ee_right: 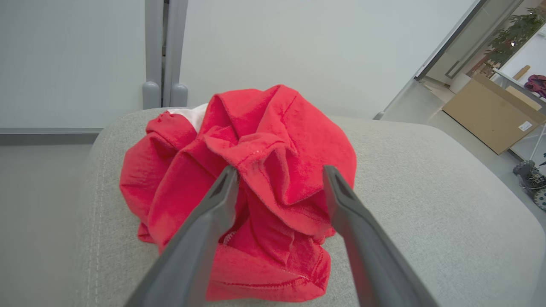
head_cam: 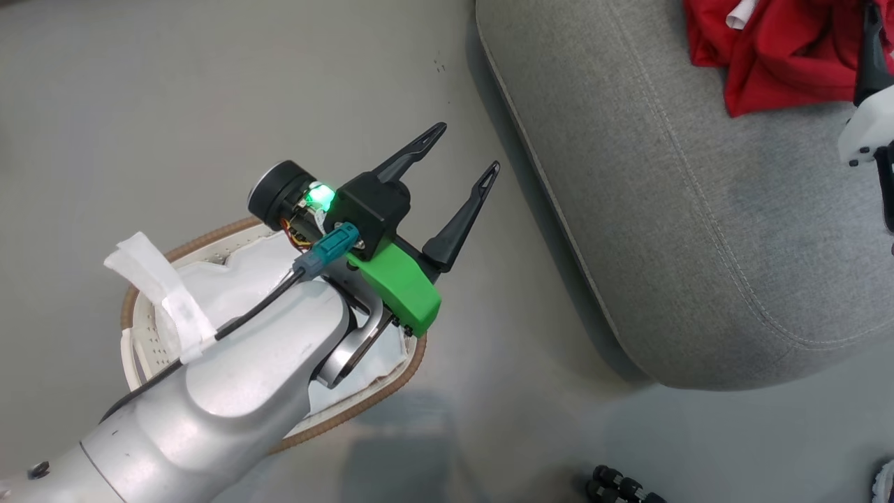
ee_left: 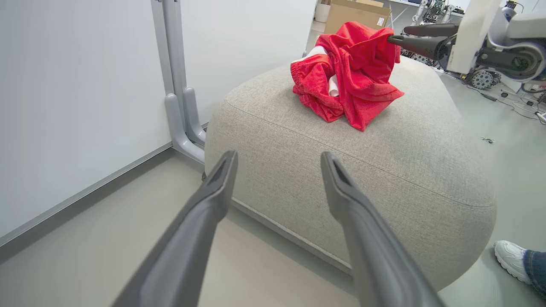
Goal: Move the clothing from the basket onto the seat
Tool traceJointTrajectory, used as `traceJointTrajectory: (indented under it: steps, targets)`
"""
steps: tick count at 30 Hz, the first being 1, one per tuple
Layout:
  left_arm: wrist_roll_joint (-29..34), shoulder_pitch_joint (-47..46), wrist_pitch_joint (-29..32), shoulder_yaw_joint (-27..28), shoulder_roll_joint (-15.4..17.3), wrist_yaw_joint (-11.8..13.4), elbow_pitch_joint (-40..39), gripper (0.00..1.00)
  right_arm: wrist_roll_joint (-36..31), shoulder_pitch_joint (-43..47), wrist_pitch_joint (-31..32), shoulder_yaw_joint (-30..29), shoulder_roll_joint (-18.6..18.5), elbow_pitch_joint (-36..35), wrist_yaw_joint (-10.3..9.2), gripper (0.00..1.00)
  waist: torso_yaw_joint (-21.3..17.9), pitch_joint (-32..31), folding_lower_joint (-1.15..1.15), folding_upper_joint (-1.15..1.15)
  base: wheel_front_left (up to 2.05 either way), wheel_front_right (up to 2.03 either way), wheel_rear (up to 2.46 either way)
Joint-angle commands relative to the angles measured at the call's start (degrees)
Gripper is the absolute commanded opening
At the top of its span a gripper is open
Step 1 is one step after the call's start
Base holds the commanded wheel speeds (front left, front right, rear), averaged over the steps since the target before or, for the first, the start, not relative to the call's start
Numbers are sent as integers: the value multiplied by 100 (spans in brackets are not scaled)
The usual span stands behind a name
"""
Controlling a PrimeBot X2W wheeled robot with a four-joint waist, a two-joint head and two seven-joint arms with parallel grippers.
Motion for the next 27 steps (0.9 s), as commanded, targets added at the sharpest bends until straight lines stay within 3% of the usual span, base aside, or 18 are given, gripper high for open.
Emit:
traceJointTrajectory:
  steps: [1, 7, 11, 19, 27]
  targets:
    - [-73, 132, -80, 59, 22, 38, 49, 100, 88, 174, -24, 101, -90, -114, -8, 100, 1, -352, 0, 0, 0, 0, 0]
    - [-237, 477, -317, 286, -16, 78, 257, 100, 194, 392, 35, 386, -303, -474, -8, 100, 245, -900, 0, 0, 0, 0, 0]
    - [-350, 792, -398, 559, -55, 105, 403, 100, 267, 557, 106, 348, -204, -688, -8, 100, 512, -1258, 0, 0, 0, 0, 0]
    - [-205, 1904, -409, 1725, 8, 198, 338, 100, 255, 1307, 47, 86, 384, -1200, -8, 100, 1120, -1825, 0, 0, 0, 0, 0]
    - [173, 3303, -411, 3147, -7, 179, 145, 100, -200, 2268, -13, -91, 1136, -1961, -8, 100, 1606, -2171, 0, 0, 0, 0, 0]
